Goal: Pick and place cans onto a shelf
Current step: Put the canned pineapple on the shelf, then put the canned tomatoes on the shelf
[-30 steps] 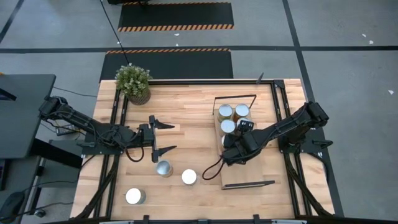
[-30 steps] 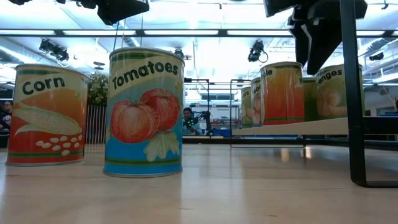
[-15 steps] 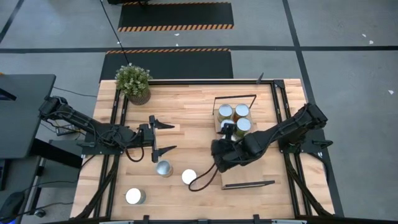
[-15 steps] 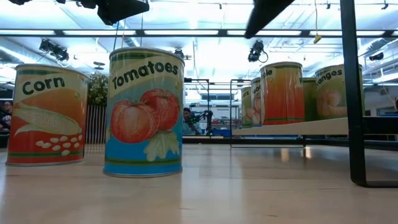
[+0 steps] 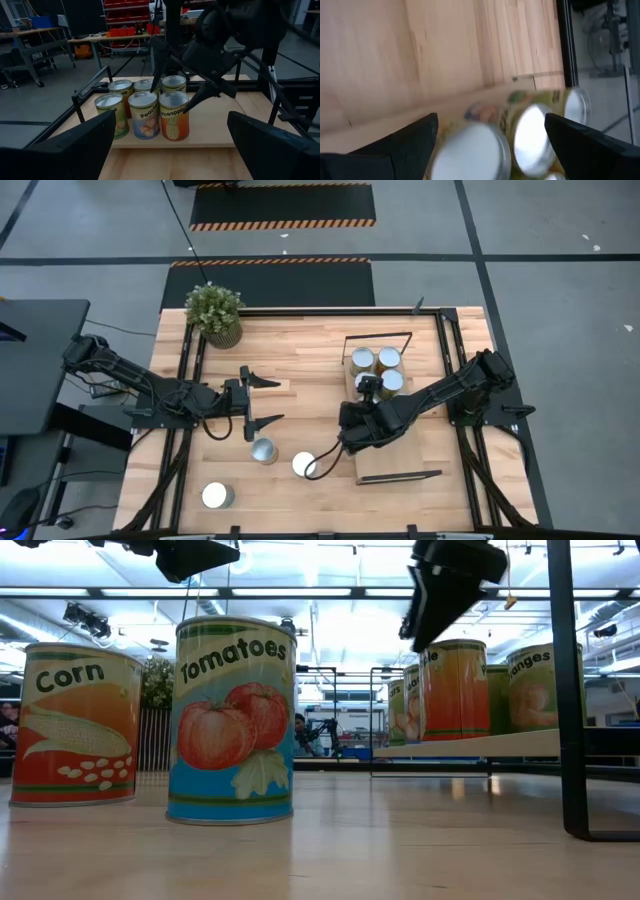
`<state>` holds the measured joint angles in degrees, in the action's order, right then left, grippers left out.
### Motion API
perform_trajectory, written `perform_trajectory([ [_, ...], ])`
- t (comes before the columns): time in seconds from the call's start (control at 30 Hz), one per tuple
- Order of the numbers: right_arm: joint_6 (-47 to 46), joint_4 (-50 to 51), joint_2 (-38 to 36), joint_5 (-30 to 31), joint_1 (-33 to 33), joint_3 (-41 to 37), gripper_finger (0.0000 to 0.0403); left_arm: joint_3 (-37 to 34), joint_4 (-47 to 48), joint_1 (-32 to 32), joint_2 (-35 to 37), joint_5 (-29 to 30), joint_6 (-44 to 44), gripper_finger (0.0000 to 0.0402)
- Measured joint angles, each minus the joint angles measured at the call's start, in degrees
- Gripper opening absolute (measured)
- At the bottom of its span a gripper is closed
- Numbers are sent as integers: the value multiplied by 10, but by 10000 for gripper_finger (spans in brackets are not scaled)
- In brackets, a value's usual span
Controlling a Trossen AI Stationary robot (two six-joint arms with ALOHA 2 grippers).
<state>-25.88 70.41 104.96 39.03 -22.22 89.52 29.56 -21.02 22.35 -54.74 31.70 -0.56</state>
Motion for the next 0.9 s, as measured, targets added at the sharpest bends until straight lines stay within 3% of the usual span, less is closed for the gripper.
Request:
perform_trajectory([
  [0.63, -119, 150, -2, -31, -38, 3, 375, 0, 0, 0, 0, 0, 0, 389],
  [0.9, -95, 105, -3, -17, -49, 63, 375, 0, 3, 0, 0, 0, -1, 389],
])
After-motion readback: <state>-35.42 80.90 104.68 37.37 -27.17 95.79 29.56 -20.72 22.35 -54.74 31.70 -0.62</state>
